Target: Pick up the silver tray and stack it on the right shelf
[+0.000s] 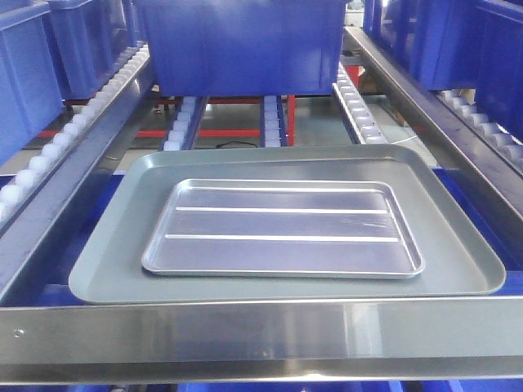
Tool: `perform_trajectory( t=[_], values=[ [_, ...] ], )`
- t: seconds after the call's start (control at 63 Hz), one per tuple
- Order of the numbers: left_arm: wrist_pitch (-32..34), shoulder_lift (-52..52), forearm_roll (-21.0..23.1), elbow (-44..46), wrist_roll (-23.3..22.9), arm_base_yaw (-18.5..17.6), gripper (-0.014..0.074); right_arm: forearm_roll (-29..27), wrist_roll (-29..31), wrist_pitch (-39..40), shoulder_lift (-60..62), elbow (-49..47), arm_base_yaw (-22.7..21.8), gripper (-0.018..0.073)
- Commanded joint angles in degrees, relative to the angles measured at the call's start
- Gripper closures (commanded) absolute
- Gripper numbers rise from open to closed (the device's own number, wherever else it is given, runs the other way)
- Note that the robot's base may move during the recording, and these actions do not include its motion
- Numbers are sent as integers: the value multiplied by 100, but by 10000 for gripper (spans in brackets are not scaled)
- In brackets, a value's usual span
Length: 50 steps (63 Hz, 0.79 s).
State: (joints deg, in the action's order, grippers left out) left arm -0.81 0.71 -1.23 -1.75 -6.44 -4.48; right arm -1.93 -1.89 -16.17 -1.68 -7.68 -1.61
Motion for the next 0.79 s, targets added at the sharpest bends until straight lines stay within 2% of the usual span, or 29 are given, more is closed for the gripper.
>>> perform_trajectory(
  t=[0.0,0.095,0.777],
  values=[
    [548,79,53,-108,15,15,692,-112,84,1037,299,313,-117,504],
    [548,79,53,-108,15,15,692,-159,66,1617,338,855,-117,504],
    [551,79,53,-108,15,15,697,-206,39,1432,349,822,-117,504]
  ],
)
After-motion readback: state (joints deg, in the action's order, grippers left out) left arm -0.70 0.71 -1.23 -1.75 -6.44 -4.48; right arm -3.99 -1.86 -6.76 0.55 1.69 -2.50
